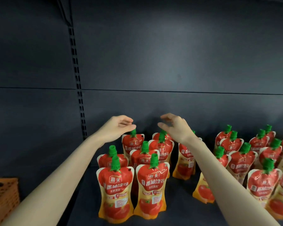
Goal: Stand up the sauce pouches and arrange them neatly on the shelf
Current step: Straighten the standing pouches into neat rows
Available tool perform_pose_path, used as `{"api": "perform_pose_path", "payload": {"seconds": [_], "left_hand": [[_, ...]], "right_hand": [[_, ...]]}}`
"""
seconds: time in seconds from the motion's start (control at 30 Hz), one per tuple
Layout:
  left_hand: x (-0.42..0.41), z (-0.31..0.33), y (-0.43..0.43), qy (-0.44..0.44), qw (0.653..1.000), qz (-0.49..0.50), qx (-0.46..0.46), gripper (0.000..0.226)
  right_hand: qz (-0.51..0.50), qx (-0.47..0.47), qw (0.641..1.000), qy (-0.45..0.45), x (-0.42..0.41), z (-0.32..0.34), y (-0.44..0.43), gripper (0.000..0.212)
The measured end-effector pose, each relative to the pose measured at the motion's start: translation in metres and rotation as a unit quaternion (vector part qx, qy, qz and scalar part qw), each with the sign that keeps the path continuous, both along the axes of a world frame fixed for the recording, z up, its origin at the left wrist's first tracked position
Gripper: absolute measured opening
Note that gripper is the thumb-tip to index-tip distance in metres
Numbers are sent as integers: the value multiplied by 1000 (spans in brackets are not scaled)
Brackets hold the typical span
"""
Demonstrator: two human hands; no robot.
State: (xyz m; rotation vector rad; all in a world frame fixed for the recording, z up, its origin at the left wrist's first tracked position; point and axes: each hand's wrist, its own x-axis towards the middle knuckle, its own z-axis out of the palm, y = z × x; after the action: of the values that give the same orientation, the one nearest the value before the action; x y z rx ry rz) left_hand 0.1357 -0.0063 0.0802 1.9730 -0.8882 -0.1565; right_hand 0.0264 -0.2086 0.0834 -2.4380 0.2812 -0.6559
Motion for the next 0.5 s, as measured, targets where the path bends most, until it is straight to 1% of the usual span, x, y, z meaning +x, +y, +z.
{"api": "perform_pose_path", "payload": {"seconds": [0.07, 0.13, 0.23, 0.3, 0.37, 0.5], "left_hand": [[9, -5, -7, 6, 999, -24, 21, 32], [15, -11, -11, 30, 997, -54, 35, 31], [20, -20, -13, 86, 992, -89, 20, 26], [23, -26, -14, 111, 989, -99, 7, 24], [26, -31, -15, 116, 988, -105, 2, 23], [27, -37, -11, 111, 987, -106, -40, 23]], "right_hand": [[3, 7, 999, 32, 10, -1, -7, 41], [10, 9, 998, 67, 17, -2, -14, 38], [20, 15, 995, 100, 24, -5, -20, 34], [21, 17, 993, 113, 25, -8, -23, 32], [25, 25, 993, 117, 26, -9, -25, 26], [71, 77, 988, 111, 29, -9, -25, 11]]}}
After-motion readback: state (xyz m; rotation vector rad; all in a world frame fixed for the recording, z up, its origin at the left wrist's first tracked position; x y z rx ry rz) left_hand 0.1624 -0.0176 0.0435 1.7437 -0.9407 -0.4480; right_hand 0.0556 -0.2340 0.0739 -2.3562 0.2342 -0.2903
